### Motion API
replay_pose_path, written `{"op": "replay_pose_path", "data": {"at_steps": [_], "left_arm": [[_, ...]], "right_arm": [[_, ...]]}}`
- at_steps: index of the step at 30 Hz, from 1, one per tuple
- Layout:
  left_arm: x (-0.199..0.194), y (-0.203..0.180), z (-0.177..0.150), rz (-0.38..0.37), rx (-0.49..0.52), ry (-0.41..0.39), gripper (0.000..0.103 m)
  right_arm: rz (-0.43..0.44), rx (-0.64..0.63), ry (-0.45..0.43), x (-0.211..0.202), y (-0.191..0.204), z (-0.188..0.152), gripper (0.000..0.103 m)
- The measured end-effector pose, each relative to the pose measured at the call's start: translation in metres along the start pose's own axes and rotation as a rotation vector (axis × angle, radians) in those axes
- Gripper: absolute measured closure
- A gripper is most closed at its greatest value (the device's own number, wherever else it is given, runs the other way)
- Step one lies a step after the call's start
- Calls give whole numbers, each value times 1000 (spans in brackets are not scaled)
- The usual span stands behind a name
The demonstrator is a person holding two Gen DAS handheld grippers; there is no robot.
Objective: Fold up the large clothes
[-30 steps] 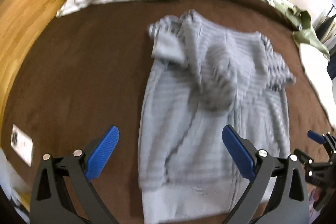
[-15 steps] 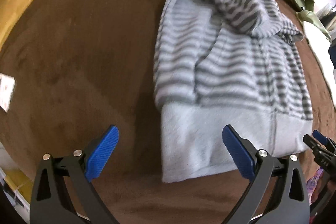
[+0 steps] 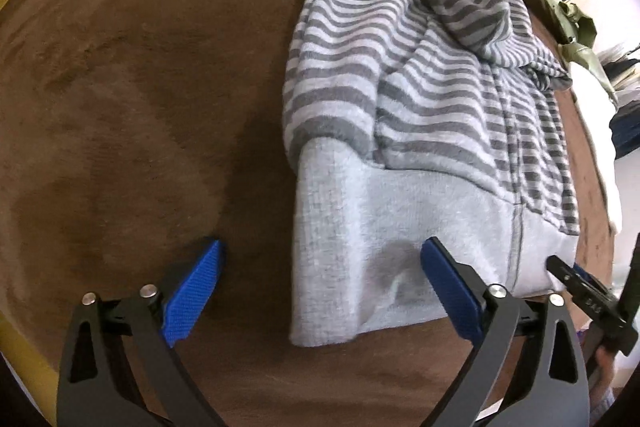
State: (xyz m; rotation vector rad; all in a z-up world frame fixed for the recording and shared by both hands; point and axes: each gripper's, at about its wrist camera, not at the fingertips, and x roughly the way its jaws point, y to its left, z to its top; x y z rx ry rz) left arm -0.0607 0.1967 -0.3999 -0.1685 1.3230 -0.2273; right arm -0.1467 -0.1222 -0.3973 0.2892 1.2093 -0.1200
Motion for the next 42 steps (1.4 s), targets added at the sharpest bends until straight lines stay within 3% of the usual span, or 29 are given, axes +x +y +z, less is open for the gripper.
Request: {"op": "replay_pose_path", "data": {"at_steps": [2,6,7,9,13,20,30,38,42], "left_arm": [[-1,-3,1,-40,-10,15,26],[3,-6,2,-48,-18,18,44],[1,-3,3,-65,-42,20,50],[0,1,6,-110,-69,40,76],[2,-9,2,-106,-12,55,83],[3,-14,5,-117,-57,45,90],[-48,-10,12,-154,-90,-16,94],[-71,-21,34,-177,-99,-71,95],[-80,-31,58,-171,-132,-135,95]], "right_arm": [[10,-2,2,0,1,1,54],[31,6,4,2,3,5,69],[38,17,1,1,1,5,79],[61,48,4,1,-4,6,84],[44,11,9,1,0,8,87],[29,-11,6,-1,2,7,89],[81,-17,-8,-48,0,18,91],[107,-25,-67,-85,0,54,92],[94,-37,-123,-99,2,82,92]]}}
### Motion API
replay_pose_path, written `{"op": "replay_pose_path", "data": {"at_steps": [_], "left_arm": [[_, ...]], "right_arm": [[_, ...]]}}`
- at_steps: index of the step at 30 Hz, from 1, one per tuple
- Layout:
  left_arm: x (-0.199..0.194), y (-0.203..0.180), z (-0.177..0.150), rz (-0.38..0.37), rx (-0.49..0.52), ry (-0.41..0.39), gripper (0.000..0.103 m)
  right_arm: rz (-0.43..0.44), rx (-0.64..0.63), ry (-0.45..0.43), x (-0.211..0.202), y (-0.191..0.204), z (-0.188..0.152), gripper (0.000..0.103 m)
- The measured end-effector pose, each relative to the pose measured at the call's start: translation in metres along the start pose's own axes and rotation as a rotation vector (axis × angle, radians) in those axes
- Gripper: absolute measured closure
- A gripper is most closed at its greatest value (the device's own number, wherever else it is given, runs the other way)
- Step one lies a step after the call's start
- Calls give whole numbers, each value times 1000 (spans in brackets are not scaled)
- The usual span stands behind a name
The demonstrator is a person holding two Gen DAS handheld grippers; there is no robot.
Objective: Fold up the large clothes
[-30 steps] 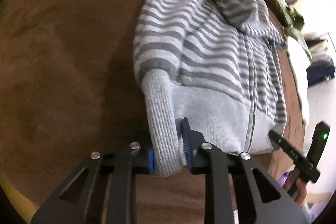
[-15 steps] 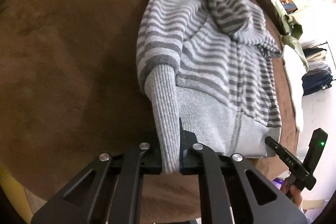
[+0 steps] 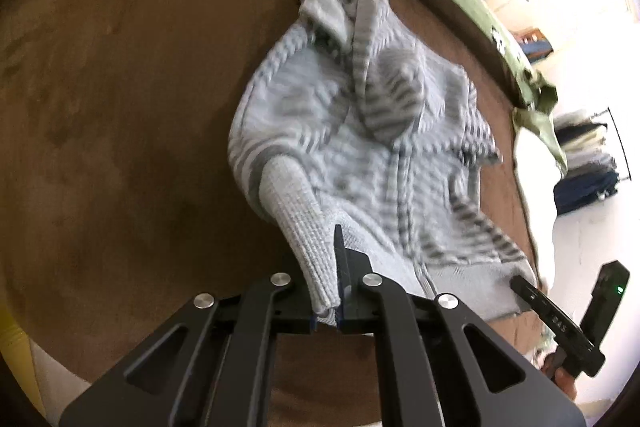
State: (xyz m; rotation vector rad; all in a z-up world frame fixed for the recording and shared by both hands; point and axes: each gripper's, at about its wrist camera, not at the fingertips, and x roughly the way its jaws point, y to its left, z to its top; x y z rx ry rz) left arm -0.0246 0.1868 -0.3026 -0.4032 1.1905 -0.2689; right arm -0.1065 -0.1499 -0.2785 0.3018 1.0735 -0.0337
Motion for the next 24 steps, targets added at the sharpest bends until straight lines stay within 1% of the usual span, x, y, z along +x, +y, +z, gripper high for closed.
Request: {"op": "replay_pose_path", "data": {"at_steps": [2,7,11,14,16,17,19,20,21,24], "left_arm": [[-4,-8,12,-3,-5,-36,95],[-10,-44,60,3,9,-156,95],[-7,-75,109,12,28,-229,95],[6,-102,153,14,67,-263,95],[16,-111,175,18,71,-268,95],[22,-115,185,21,73,-273,95],[40,-128,210,44,92,-279,94],[48,-131,217,57,99,-278,94],[60,-136,231,72,109,-268,94],[97,-143,262,106,132,-229,94]], "right_arm": [[6,1,-26,-3,-1,20,92],[11,-34,-108,-10,-3,85,92],[21,-57,-163,-7,-12,147,92],[20,-72,-183,3,-20,186,93],[25,-70,-188,16,-28,220,93],[27,-69,-188,22,-31,232,93],[24,-78,-186,42,-37,261,93],[22,-84,-180,50,-39,270,93],[11,-93,-170,66,-41,284,93],[-18,-89,-132,103,-50,308,93]]}}
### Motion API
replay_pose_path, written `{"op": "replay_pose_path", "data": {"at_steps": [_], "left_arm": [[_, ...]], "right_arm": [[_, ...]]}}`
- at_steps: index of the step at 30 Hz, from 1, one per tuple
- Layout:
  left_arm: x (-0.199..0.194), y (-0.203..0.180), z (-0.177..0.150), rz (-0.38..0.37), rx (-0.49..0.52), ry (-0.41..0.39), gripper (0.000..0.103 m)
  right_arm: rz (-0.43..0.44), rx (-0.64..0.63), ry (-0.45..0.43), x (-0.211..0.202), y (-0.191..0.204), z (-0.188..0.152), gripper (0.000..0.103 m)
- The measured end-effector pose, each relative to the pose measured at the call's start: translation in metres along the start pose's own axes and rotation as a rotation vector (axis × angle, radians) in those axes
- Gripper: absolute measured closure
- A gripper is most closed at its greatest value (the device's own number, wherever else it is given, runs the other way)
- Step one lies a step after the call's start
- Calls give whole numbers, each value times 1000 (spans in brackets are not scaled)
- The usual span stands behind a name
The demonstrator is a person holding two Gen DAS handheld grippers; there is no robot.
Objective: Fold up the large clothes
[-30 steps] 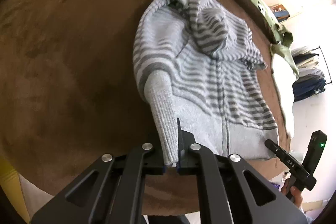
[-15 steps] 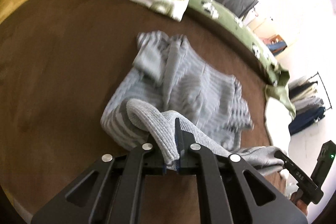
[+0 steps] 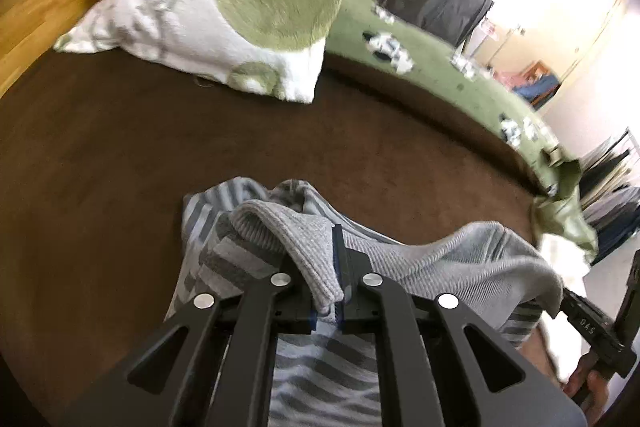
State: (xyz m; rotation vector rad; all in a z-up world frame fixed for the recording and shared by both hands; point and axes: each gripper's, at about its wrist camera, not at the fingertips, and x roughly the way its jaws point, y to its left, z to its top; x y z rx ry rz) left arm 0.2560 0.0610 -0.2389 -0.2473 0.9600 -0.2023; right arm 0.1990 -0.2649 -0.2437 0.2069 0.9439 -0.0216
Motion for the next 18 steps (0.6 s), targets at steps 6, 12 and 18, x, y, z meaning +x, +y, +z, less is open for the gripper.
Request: {"op": "replay_pose_path", "data": {"at_steps": [6,12,18], "left_arm": [[99,5,18,69,35,147,94],[140,10,16,105,85,214,90],[148,2,14,126,216,242,88]], "right_arm": [[-64,60,94,83,-19,6,93],[-118,85,140,132,-18,3,93],[-148,93,168,151,-14,-1,91]]}}
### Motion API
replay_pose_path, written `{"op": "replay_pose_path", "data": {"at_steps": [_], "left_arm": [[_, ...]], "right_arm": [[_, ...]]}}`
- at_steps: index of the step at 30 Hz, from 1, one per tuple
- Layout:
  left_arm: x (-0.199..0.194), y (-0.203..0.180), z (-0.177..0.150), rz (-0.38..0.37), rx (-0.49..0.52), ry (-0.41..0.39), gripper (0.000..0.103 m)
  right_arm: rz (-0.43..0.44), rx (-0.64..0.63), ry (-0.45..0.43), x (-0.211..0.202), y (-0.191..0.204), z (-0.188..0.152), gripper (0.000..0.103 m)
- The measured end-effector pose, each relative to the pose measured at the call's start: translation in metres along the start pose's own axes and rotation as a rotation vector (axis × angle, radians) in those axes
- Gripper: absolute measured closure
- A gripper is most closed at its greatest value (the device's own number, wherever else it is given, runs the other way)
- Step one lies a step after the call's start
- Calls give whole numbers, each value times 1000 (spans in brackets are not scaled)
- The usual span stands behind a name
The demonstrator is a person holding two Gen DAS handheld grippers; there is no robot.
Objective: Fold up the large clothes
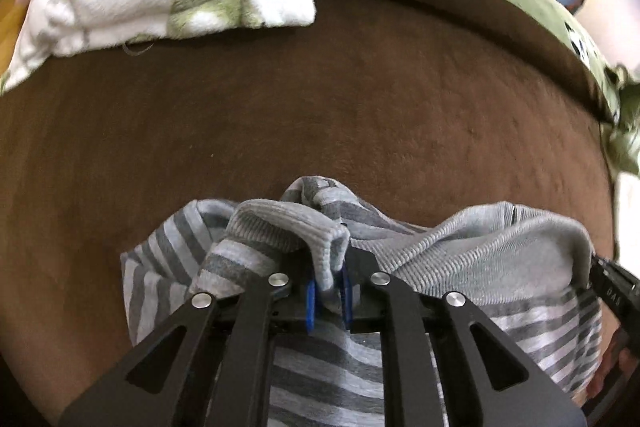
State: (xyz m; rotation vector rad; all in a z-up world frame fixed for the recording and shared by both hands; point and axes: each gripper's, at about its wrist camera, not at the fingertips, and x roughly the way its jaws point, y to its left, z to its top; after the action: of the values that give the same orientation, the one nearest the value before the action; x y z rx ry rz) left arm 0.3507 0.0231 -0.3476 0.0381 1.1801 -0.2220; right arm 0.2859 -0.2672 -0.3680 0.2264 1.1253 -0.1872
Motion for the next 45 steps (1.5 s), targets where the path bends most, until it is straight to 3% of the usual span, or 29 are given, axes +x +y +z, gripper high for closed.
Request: {"op": "replay_pose_path", "data": {"at_steps": [5,11,12,13,14,15,16,18,25,26,28,29,31,32,38,42,45], "left_arm": [[-11,-6,1,13,73,15,88],[-20,0,15,-18,41,68,86],[-22,1,17,-25,31,80,84],[-23,1,20,-28,27,90,80],[-26,1,22,-22,28,88,58],[-33,0,26,22,37,62,13],[-43,0,30,66,46,10,8],[-66,2,38,79,54,-66,6],[-103,12,50,71,55,-48,6],[-103,11,46,52,54,-34,6],[-102,7,37,24,53,-9,6],[-100,2,31,12,60,7,6],[-90,-12,19,-4,88,38,6],[-83,-20,12,-13,100,59,6],[-49,-49,-16,-18,161,105,6],[-17,-35,-24,16,130,124,6],[-2,-28,-26,-3,126,132,5]], "right_arm": [[22,62,5,-9,-7,6,89],[125,144,17,-36,-25,19,79],[134,143,18,-39,-26,22,74],[129,137,7,-45,-26,22,53],[89,116,-24,-55,-27,25,35],[37,81,-80,-69,-25,27,13],[3,46,-130,-83,-23,29,13],[-36,-10,-153,-98,-21,35,13],[-42,-149,-214,-129,-11,25,16],[-13,-152,-195,-127,-10,21,20],[28,-137,-148,-117,-10,17,44],[47,-131,-123,-111,-9,15,51],[80,-113,-75,-96,-6,10,78],[93,-107,-62,-90,-5,7,82],[72,-116,-12,-52,13,-9,84],[-13,-90,51,-13,6,-17,87],[-16,-51,80,4,-3,-21,87]]}}
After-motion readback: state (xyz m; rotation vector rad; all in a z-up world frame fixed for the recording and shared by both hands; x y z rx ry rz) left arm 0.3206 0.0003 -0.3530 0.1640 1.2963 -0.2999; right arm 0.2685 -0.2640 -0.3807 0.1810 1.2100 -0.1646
